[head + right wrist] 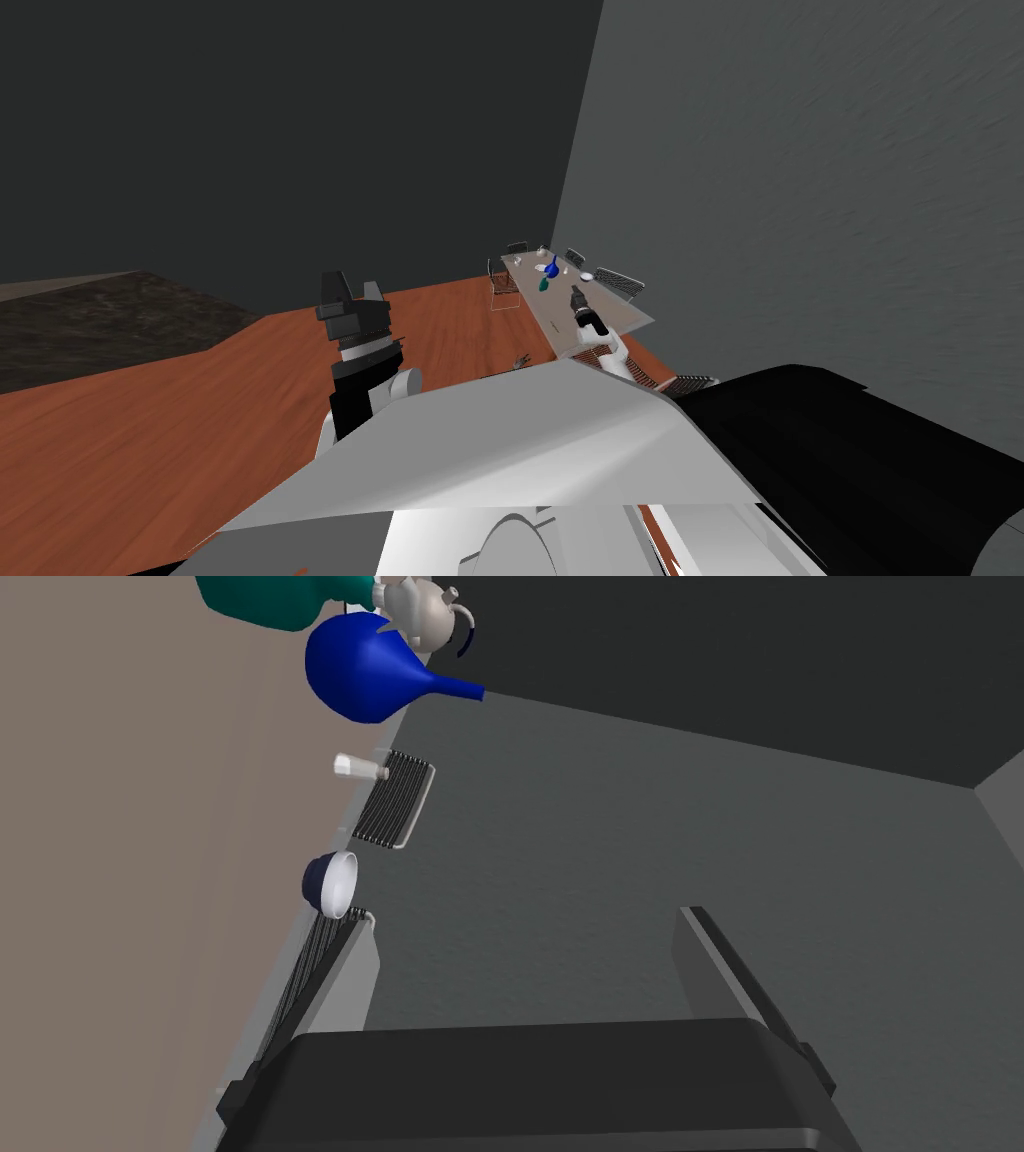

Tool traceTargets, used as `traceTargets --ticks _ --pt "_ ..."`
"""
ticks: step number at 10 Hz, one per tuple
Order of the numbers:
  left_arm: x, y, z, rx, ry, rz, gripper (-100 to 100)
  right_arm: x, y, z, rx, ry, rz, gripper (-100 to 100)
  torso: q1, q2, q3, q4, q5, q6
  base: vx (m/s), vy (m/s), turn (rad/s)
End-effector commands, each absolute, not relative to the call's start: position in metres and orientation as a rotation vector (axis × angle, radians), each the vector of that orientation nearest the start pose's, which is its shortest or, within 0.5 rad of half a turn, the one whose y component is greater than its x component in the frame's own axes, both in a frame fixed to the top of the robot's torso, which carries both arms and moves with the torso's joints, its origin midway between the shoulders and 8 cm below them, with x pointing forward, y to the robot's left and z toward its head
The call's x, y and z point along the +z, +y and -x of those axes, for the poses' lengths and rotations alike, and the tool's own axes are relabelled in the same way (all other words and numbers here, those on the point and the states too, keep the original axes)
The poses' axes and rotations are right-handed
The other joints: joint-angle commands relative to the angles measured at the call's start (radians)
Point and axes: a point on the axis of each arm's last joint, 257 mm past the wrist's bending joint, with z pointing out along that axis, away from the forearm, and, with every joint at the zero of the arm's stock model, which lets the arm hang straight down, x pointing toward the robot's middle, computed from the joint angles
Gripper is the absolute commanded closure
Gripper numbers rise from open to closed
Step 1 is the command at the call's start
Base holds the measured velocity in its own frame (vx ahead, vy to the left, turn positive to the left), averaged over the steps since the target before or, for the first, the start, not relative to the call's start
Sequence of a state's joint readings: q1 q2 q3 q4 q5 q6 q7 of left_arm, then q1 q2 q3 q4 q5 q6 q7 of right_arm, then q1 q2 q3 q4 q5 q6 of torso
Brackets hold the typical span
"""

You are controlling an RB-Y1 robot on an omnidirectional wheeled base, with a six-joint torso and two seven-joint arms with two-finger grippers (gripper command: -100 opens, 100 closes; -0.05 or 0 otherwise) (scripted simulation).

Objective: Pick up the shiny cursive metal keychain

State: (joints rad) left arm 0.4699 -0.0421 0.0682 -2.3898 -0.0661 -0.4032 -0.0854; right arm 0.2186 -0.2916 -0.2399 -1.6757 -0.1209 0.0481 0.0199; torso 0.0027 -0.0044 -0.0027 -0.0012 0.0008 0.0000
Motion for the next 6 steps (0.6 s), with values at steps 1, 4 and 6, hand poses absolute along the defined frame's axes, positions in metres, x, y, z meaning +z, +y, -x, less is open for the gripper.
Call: traceTargets --ticks 1,4,6 --pt "0.064 0.294 -0.334 -1.124 0.602 0.581 0 -0.246 -0.463 -0.456 0.778 1.195 -1.27 -100 0.0 0.0 0.0 0.0 0.0 0.0 0.028 0.023 0.004" --pt "0.064 0.294 -0.334 -1.124 0.602 0.581 0 -0.284 -0.494 -0.453 0.734 1.201 -1.427 -100 -0.001 0.001 0.001 0.0 0.0 0.0 0.065 0.035 -0.009" --pt "0.064 0.294 -0.334 -1.124 0.602 0.581 0 -0.308 -0.509 -0.448 0.704 1.205 -1.525 -100 -0.001 -0.001 -0.001 0.0 0.0 0.0 0.086 0.04 -0.006"
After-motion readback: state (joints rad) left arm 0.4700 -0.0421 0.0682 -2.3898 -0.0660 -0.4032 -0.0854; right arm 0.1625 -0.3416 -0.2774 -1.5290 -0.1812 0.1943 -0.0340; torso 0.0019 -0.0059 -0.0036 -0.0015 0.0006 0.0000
